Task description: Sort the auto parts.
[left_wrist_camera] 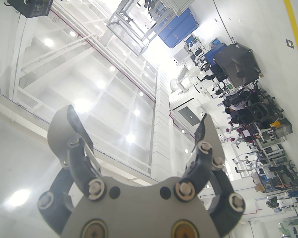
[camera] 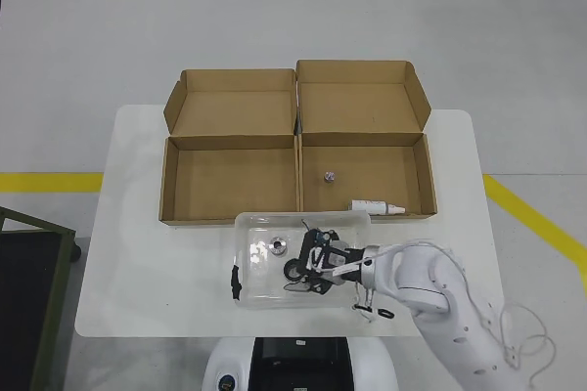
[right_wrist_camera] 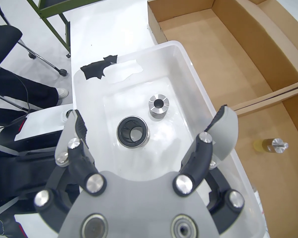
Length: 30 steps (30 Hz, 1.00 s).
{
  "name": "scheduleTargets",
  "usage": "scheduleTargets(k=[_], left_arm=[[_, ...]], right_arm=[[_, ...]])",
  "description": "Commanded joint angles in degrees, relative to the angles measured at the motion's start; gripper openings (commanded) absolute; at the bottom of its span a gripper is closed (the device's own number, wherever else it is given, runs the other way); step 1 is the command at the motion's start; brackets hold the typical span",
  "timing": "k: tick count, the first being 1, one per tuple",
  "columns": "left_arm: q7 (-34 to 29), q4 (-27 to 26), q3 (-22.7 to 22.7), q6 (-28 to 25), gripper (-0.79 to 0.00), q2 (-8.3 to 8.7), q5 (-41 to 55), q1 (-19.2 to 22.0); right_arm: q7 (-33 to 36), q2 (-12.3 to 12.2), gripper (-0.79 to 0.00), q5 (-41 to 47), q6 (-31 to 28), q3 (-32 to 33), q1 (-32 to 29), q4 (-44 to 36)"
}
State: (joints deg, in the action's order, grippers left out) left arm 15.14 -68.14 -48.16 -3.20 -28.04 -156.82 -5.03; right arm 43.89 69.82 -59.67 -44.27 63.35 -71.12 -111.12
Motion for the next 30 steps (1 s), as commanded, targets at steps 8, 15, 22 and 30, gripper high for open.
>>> scheduleTargets(k=[8, 15, 22, 30], left_arm=[[0.0, 0.0, 0.0, 0.0, 0.0, 0.0, 0.0, 0.0], [0.0, 0.0, 0.0, 0.0, 0.0, 0.0, 0.0, 0.0], [0.0, 0.0, 0.0, 0.0, 0.0, 0.0, 0.0, 0.0], [0.0, 0.0, 0.0, 0.0, 0.0, 0.0, 0.0, 0.0]], right_arm=[[1.5, -0.2, 0.0, -1.7, 1.8, -2.4, 1.8, 1.6], [2.7, -0.5, 0.0, -1.4, 2.3, -3.6, 2.6, 3.0], [4.6, -0.7, -0.04, -1.1, 2.6, -5.2, 3.8, 5.0], [5.5, -0.7, -0.114, -0.9, 3.3, -7.2, 5.8, 8.0]])
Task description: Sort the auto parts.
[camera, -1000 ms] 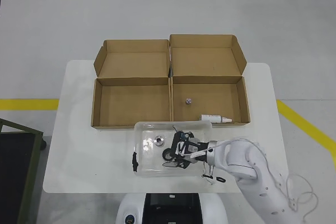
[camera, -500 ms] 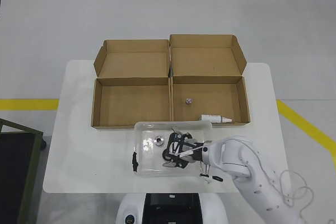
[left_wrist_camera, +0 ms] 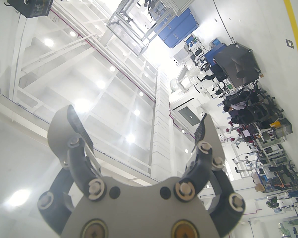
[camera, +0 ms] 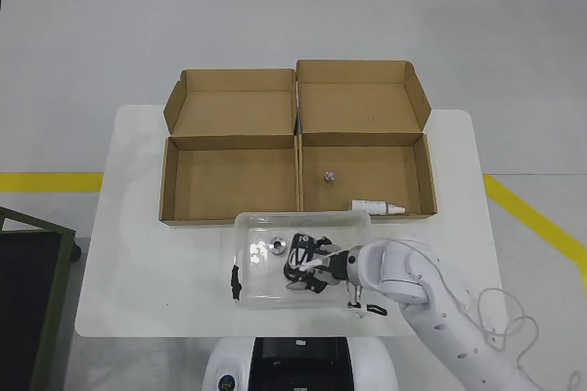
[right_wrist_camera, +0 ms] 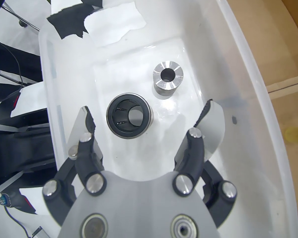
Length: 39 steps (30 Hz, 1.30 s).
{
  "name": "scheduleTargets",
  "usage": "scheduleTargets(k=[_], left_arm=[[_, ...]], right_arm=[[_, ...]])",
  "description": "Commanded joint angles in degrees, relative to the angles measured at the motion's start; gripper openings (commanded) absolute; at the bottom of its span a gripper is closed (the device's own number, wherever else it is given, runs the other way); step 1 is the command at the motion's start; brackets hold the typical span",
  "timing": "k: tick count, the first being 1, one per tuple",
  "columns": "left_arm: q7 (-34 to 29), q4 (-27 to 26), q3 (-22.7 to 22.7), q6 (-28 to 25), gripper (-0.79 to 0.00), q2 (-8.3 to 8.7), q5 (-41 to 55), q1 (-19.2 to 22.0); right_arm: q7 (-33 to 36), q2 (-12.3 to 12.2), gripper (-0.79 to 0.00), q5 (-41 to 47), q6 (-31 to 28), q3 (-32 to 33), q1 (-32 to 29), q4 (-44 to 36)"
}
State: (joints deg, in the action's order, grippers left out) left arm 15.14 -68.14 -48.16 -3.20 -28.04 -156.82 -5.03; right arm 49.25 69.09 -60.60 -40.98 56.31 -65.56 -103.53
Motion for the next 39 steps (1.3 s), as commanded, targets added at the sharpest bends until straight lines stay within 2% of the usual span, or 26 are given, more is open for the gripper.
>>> scheduleTargets(k=[1, 6, 15, 19, 22, 27, 32, 35, 39], left_arm=[[0.0, 0.0, 0.0, 0.0, 0.0, 0.0, 0.0, 0.0], [0.0, 0.0, 0.0, 0.0, 0.0, 0.0, 0.0, 0.0], [0.0, 0.0, 0.0, 0.0, 0.0, 0.0, 0.0, 0.0], [0.0, 0.0, 0.0, 0.0, 0.0, 0.0, 0.0, 0.0], [0.0, 0.0, 0.0, 0.0, 0.0, 0.0, 0.0, 0.0], [0.0, 0.0, 0.0, 0.0, 0.0, 0.0, 0.0, 0.0], [0.0, 0.0, 0.0, 0.0, 0.0, 0.0, 0.0, 0.0], [0.0, 0.0, 0.0, 0.0, 0.0, 0.0, 0.0, 0.0], [0.0, 0.0, 0.0, 0.0, 0.0, 0.0, 0.0, 0.0]], right_arm=[[0.3, 0.0, -0.12, 0.0, 0.1, -0.4, 0.4, 0.7], [0.8, -0.1, -0.163, 0.0, 0.5, -1.3, 1.1, 1.9], [0.5, -0.1, -0.191, -0.1, 0.9, -3.2, 2.4, 3.5], [0.5, -0.1, -0.234, -0.4, 1.1, -3.9, 3.0, 4.1], [0.0, -0.1, -0.354, -0.2, 1.4, -4.2, 3.5, 4.7], [-0.9, 0.0, -0.422, -0.1, 1.5, -5.1, 4.2, 5.6], [-1.2, -0.2, -0.585, 0.2, 1.3, -5.1, 4.3, 5.5], [-1.2, -0.5, -0.785, 0.7, 1.1, -4.5, 4.0, 5.0], [-1.4, -1.0, -0.785, 1.4, 0.7, -3.3, 3.4, 4.4]])
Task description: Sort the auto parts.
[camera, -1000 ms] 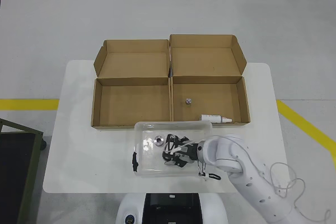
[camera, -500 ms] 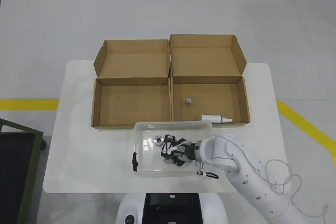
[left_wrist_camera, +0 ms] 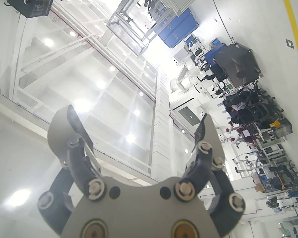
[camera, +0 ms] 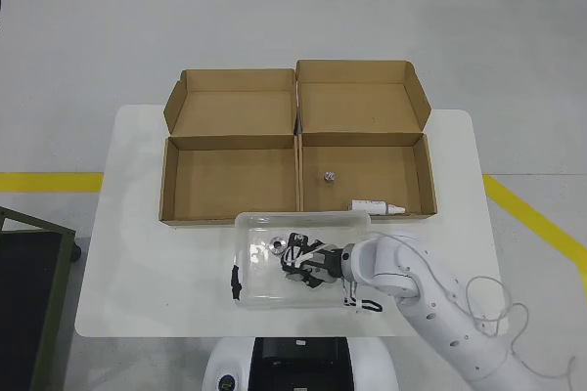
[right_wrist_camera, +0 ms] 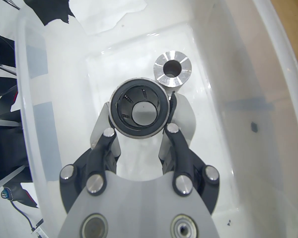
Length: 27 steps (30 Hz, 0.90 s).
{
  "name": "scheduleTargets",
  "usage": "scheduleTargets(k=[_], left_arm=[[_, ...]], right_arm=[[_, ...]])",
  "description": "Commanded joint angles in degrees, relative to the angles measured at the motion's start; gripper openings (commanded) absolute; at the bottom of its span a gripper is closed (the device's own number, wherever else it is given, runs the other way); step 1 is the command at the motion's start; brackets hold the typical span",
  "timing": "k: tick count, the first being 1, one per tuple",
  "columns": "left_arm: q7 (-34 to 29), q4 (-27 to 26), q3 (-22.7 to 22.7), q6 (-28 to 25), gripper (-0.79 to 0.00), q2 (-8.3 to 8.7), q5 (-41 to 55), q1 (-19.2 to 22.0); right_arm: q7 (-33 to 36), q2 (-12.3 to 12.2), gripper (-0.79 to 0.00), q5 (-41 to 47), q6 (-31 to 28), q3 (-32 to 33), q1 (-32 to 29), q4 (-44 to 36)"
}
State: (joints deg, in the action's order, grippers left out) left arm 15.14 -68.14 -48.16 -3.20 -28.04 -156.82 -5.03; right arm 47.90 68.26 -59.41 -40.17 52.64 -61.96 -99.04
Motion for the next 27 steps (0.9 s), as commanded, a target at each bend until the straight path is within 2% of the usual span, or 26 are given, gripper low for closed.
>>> scheduleTargets(k=[1, 9, 15, 16, 17, 18, 20, 22, 27], left_arm=[[0.0, 0.0, 0.0, 0.0, 0.0, 0.0, 0.0, 0.0], [0.0, 0.0, 0.0, 0.0, 0.0, 0.0, 0.0, 0.0], [0.0, 0.0, 0.0, 0.0, 0.0, 0.0, 0.0, 0.0], [0.0, 0.0, 0.0, 0.0, 0.0, 0.0, 0.0, 0.0], [0.0, 0.0, 0.0, 0.0, 0.0, 0.0, 0.0, 0.0], [0.0, 0.0, 0.0, 0.0, 0.0, 0.0, 0.0, 0.0], [0.0, 0.0, 0.0, 0.0, 0.0, 0.0, 0.0, 0.0], [0.0, 0.0, 0.0, 0.0, 0.0, 0.0, 0.0, 0.0], [0.0, 0.0, 0.0, 0.0, 0.0, 0.0, 0.0, 0.0]], right_arm=[[-0.2, -0.3, -0.785, 0.4, -0.1, 0.8, -0.4, -0.3], [-2.5, -1.5, -0.785, 1.8, -0.7, 4.7, -2.8, -0.7], [-3.7, -2.0, -0.785, -1.0, -0.3, 5.1, -3.9, -1.5], [-3.6, -2.0, -0.748, -1.7, -0.4, 4.9, -3.9, -1.4], [-3.5, -2.0, -0.619, -2.3, -0.4, 4.6, -3.9, -1.2], [-3.3, -2.0, -0.539, -2.8, -0.3, 4.2, -3.9, -1.0], [-3.5, -2.0, -0.44, -3.3, 0.2, 3.8, -3.8, -0.7], [-4.1, -2.0, -0.018, -3.4, 0.6, 3.6, -3.7, -0.4], [-5.6, -2.1, 0.0, -3.5, 0.4, 3.3, -3.7, -0.2]])
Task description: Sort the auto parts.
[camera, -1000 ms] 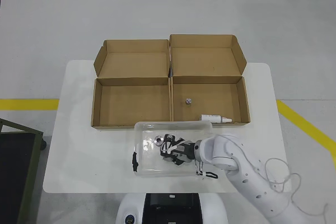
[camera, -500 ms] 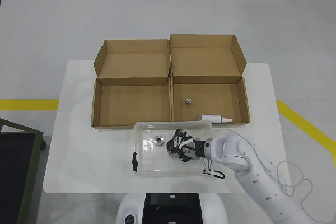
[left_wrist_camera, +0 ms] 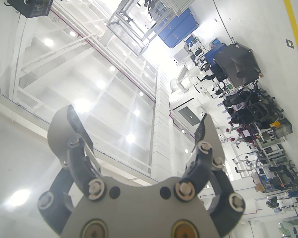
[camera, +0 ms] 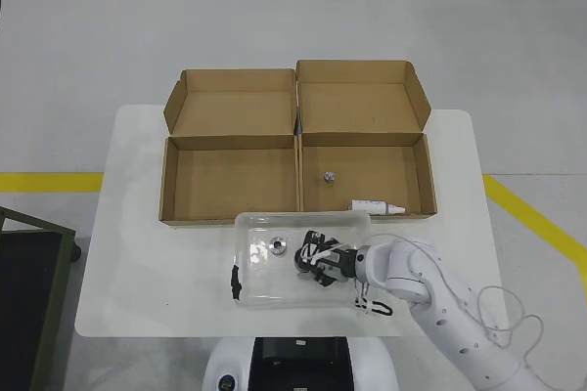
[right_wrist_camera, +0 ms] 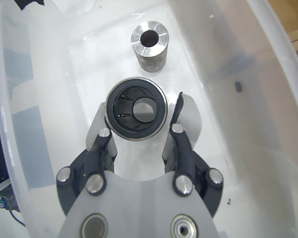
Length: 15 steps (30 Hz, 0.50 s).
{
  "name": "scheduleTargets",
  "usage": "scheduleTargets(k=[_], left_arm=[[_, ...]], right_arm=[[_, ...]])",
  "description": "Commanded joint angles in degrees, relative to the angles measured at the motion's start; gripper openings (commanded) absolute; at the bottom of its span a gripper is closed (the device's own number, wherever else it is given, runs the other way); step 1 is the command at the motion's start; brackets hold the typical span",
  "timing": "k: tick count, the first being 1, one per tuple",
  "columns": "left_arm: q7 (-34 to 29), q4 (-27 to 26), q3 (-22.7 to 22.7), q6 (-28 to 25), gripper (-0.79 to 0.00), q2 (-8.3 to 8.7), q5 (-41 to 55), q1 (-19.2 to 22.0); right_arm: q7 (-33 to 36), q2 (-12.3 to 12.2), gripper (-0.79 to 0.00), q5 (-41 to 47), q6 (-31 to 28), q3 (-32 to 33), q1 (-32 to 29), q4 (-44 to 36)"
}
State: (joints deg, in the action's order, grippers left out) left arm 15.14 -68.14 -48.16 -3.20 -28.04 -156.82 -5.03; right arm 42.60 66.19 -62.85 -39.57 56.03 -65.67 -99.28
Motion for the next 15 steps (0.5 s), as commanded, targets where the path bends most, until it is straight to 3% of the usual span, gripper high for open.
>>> scheduleTargets(k=[1, 9, 14, 15], left_arm=[[0.0, 0.0, 0.0, 0.0, 0.0, 0.0, 0.0, 0.0], [0.0, 0.0, 0.0, 0.0, 0.0, 0.0, 0.0, 0.0], [0.0, 0.0, 0.0, 0.0, 0.0, 0.0, 0.0, 0.0], [0.0, 0.0, 0.0, 0.0, 0.0, 0.0, 0.0, 0.0]], right_arm=[[-0.5, 0.0, 0.0, -0.1, -0.3, -0.2, 0.1, 0.1], [-2.6, 0.1, -0.006, -0.2, -0.6, -1.3, 1.5, 1.5], [-3.5, 0.3, -0.102, -0.1, -1.0, -2.3, 2.9, 2.8], [-3.5, 0.3, -0.169, -0.1, -1.2, -2.5, 3.2, 3.0]])
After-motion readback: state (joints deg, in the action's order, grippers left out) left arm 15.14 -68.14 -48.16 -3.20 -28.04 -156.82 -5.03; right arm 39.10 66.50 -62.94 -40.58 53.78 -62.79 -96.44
